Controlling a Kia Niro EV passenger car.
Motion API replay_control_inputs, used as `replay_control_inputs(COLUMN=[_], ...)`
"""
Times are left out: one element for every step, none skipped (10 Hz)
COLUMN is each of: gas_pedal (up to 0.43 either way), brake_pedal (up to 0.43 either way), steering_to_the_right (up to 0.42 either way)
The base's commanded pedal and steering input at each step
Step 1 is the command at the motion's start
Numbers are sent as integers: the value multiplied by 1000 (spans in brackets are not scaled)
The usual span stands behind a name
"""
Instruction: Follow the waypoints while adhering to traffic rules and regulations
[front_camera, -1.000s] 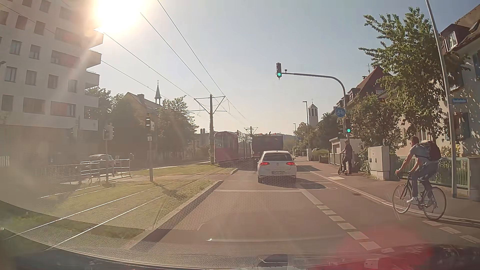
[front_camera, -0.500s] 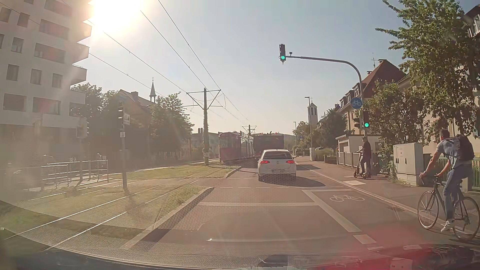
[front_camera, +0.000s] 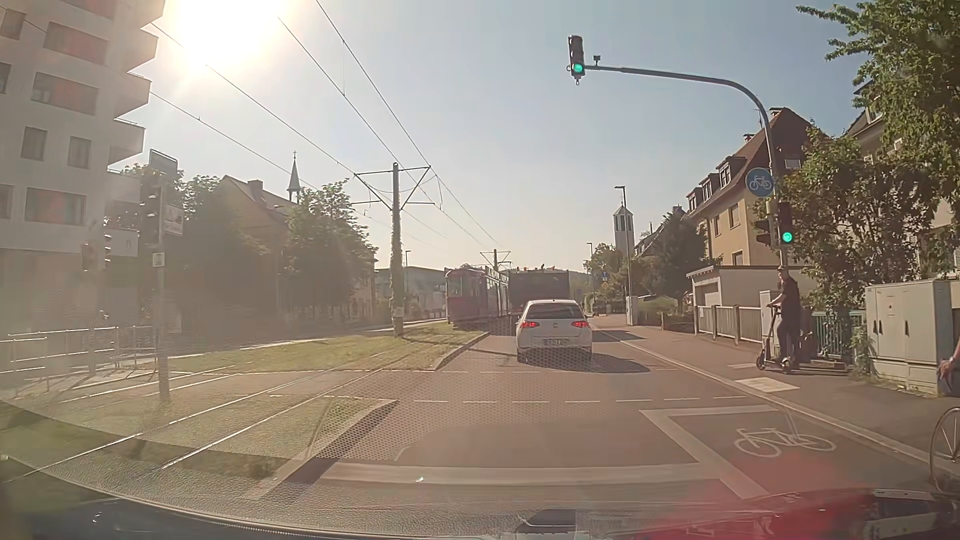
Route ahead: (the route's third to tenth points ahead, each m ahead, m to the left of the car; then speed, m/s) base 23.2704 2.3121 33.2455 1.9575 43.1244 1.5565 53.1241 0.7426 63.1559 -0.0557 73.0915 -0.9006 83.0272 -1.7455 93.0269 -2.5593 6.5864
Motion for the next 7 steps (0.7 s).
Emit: replay_control_inputs(gas_pedal=[130, 130, 130, 130, 130, 130, 130], brake_pedal=[0, 0, 0, 0, 0, 0, 0], steering_to_the_right=[6, 6, 7, 8, 8, 8, 8])
